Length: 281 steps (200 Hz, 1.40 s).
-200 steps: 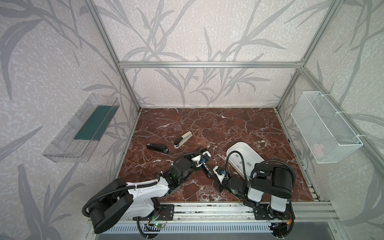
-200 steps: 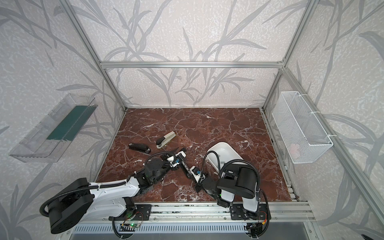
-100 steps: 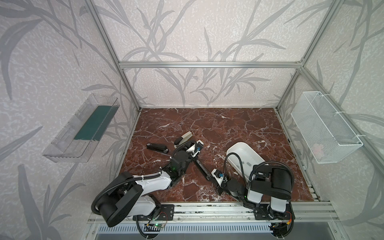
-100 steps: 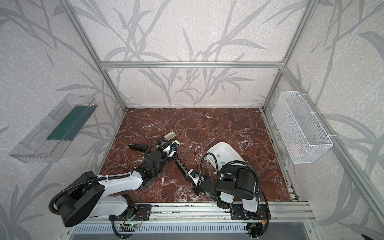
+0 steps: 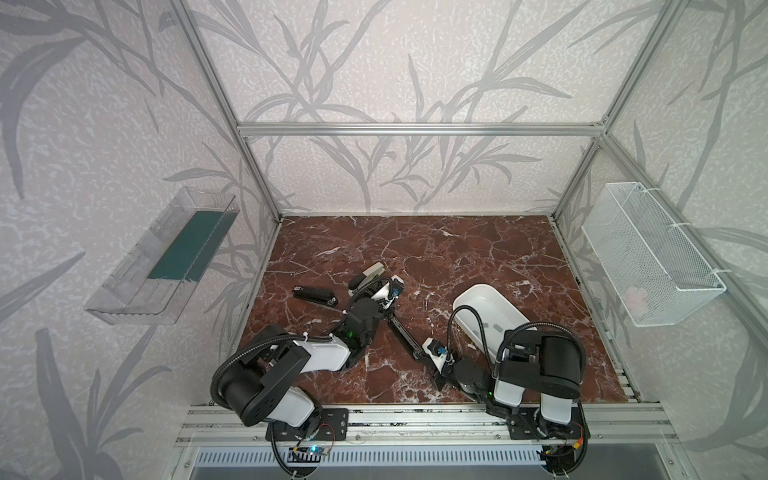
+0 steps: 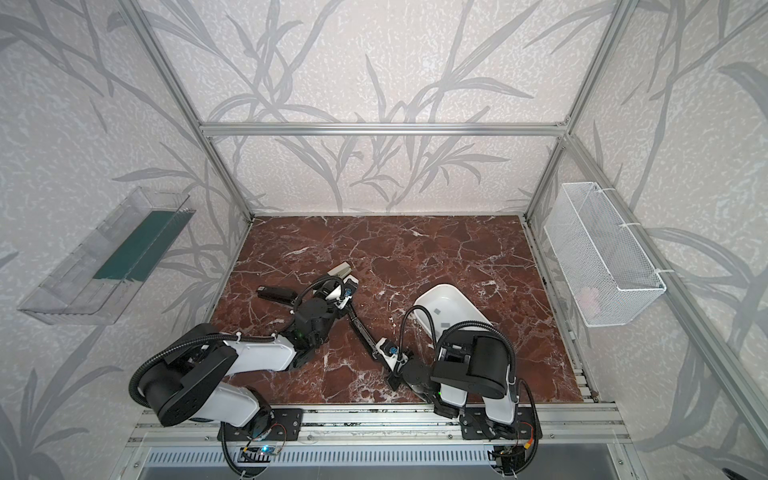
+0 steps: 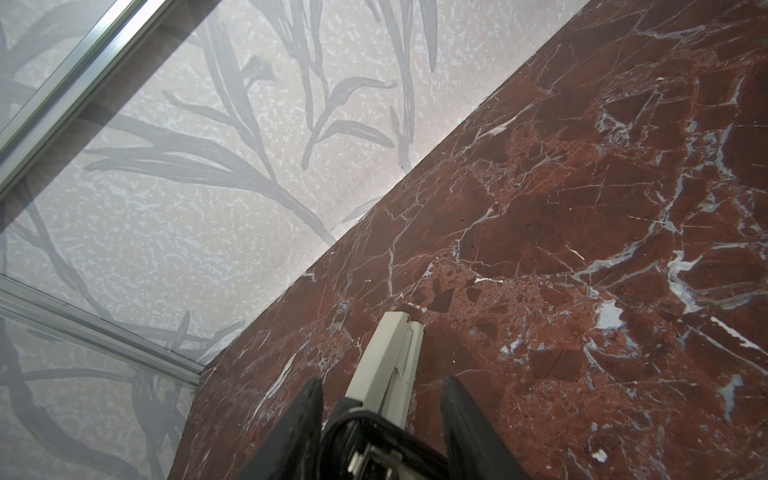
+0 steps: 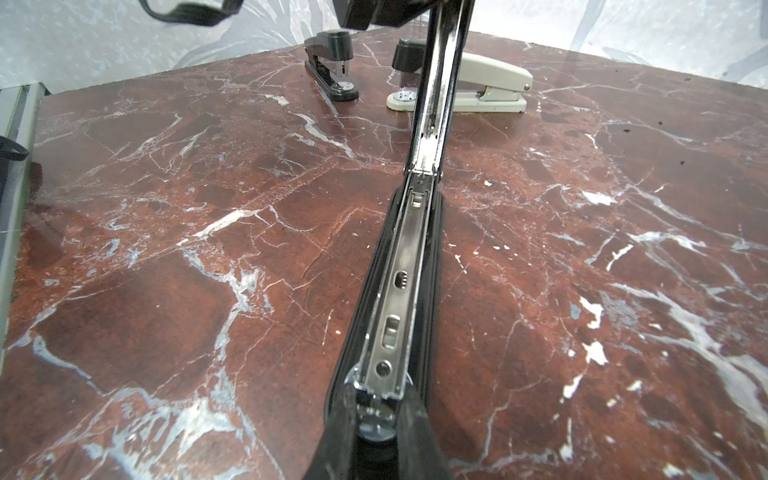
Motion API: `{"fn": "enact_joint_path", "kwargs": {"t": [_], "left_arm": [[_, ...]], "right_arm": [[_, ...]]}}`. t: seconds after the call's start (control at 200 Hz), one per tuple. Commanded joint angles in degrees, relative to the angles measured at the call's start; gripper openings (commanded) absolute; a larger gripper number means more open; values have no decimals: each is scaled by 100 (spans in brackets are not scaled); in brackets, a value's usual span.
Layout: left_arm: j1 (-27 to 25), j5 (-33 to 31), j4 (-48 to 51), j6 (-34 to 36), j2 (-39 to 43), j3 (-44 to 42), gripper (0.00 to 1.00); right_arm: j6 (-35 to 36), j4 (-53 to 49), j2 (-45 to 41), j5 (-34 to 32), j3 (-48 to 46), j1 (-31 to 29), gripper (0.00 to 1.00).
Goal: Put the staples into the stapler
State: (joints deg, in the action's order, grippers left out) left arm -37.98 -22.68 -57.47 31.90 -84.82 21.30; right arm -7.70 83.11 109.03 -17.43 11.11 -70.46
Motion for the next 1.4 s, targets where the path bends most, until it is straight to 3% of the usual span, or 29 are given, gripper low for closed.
{"fn": "enact_joint_path", "kwargs": {"t": [0.0, 0.075, 0.32, 0.75, 0.85, 1.075, 1.199, 1.399], "left_arm": [[75, -63, -92, 72, -20, -81, 48], [153, 16, 84, 55, 15, -59, 49], [579, 15, 222, 88, 36, -126, 50], [803, -126, 183, 483, -767, 376, 52], [797, 72, 36, 436, -537, 352, 55], [796, 264, 972, 353, 481, 537, 58], [815, 427, 1610, 305, 926, 706, 59], [1122, 580, 1935, 74, 1064, 840, 63]], "right_arm": [[-112, -267, 8, 363, -101, 176, 0], [-204, -269, 49, 695, -92, 478, 0], [38, -269, -109, 809, -145, 885, 0], [331, -269, -106, 886, -110, 935, 0], [387, -269, -78, 831, -75, 940, 0], [-71, -282, -7, 699, -146, 1461, 0], [-182, -312, -49, 310, -219, 1479, 0], [-669, -1681, -330, -308, 355, 1482, 0]]}}
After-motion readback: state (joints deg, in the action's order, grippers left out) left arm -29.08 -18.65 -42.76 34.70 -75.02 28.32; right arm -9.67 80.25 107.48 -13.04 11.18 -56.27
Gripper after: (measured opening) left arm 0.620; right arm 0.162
